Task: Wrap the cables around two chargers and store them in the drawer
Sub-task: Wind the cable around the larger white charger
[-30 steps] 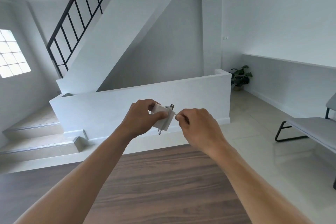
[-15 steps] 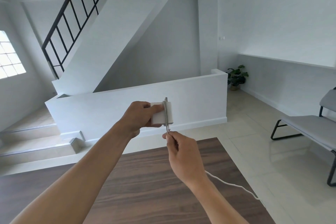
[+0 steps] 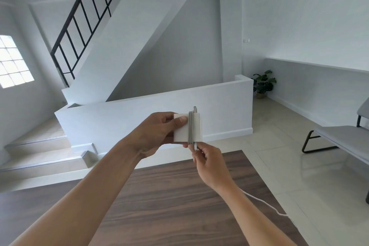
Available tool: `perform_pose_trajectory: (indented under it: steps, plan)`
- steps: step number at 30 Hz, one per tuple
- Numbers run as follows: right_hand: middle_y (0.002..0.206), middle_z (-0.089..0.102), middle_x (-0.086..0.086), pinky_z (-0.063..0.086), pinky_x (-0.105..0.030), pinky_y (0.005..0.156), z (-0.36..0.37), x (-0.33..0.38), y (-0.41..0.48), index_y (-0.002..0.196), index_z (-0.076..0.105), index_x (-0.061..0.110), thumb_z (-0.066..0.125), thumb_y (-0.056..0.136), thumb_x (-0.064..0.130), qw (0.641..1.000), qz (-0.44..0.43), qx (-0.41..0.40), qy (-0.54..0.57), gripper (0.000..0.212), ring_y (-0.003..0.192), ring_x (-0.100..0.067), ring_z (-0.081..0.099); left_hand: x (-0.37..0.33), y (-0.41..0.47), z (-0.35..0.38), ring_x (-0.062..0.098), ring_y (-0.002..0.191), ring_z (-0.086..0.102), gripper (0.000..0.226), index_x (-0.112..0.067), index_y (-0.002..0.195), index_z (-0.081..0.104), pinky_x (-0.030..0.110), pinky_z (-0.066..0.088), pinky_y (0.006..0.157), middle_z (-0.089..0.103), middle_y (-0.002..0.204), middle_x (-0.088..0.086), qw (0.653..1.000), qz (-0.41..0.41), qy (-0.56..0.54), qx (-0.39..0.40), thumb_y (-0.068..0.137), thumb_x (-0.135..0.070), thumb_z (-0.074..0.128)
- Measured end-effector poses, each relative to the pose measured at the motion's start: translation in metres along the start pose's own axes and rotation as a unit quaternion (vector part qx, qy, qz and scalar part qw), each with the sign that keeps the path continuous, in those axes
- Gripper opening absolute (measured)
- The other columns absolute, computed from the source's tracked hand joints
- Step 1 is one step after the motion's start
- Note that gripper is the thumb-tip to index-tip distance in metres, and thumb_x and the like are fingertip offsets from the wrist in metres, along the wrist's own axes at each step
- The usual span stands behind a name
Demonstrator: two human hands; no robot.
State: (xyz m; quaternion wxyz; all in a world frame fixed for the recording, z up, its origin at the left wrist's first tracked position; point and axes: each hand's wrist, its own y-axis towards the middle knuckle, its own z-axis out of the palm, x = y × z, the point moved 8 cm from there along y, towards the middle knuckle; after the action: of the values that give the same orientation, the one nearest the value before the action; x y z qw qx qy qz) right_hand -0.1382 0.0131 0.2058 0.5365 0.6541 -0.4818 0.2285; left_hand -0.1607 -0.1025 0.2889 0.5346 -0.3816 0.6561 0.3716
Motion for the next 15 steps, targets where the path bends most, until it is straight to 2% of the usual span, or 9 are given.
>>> perform_pose_trajectory:
  steps: [2,6,8,9,10,12,15]
  plan:
    - [0.052,0.049,-0.002,0.03,-0.022,0.048,-0.01,0.0,0.009,0.063,0.057,0.048,0.046,0.096,0.01,1.0,0.003,0.012,-0.023,0.051,0.046,-0.009,0.037,-0.002,-0.006,0.007,0.022,0.089,0.07,0.041,0.003,0.113,0.066,0.029,0.058,0.076,0.072,0.098,0.01,0.999,0.009,0.033,0.034,0.084,-0.027,0.062]
    - [0.058,0.055,0.001,0.036,-0.029,0.052,-0.026,0.004,0.031,0.059,0.056,0.049,0.05,0.095,0.017,0.993,0.016,0.071,-0.098,0.048,0.049,-0.014,0.042,-0.003,-0.012,0.007,0.01,0.088,0.069,0.028,-0.01,0.11,0.069,0.022,0.054,0.072,0.075,0.099,0.001,0.985,0.027,0.163,0.057,0.088,-0.026,0.065]
    - [0.068,0.066,0.002,0.045,-0.033,0.059,-0.033,0.005,0.042,0.066,0.062,0.051,0.053,0.094,0.022,0.987,0.015,0.095,-0.131,0.04,0.058,-0.023,0.053,0.002,-0.014,0.004,0.011,0.09,0.069,0.021,-0.016,0.108,0.069,0.024,0.053,0.074,0.075,0.099,-0.004,0.966,0.026,0.246,0.071,0.091,-0.027,0.066]
    - [0.072,0.069,0.004,0.048,-0.034,0.064,-0.035,0.007,0.047,0.073,0.067,0.047,0.056,0.093,0.025,0.984,0.014,0.11,-0.141,0.031,0.062,-0.023,0.057,0.005,-0.013,0.002,0.013,0.094,0.068,0.021,-0.019,0.108,0.068,0.029,0.053,0.08,0.075,0.101,-0.005,0.95,0.03,0.303,0.073,0.091,-0.031,0.066]
    - [0.072,0.069,0.006,0.048,-0.034,0.065,-0.035,0.009,0.05,0.079,0.07,0.04,0.058,0.092,0.028,0.98,0.014,0.13,-0.152,0.021,0.06,-0.018,0.055,0.009,-0.012,0.0,0.015,0.097,0.067,0.022,-0.022,0.108,0.067,0.034,0.053,0.085,0.074,0.103,-0.005,0.93,0.036,0.36,0.068,0.091,-0.036,0.066]
    - [0.06,0.062,0.014,0.044,-0.031,0.063,-0.036,0.013,0.055,0.082,0.073,0.031,0.06,0.091,0.031,0.972,0.019,0.159,-0.175,0.016,0.054,-0.009,0.048,0.015,-0.01,-0.004,0.015,0.096,0.064,0.027,-0.027,0.108,0.065,0.042,0.052,0.088,0.071,0.102,-0.006,0.899,0.041,0.434,0.05,0.088,-0.045,0.064]
    - [0.052,0.056,0.023,0.039,-0.028,0.059,-0.04,0.022,0.055,0.084,0.074,0.028,0.058,0.092,0.032,0.965,0.023,0.165,-0.203,0.018,0.053,-0.006,0.046,0.022,-0.006,-0.006,0.015,0.092,0.063,0.03,-0.026,0.108,0.066,0.042,0.052,0.084,0.069,0.1,-0.006,0.889,0.036,0.454,0.038,0.086,-0.046,0.064]
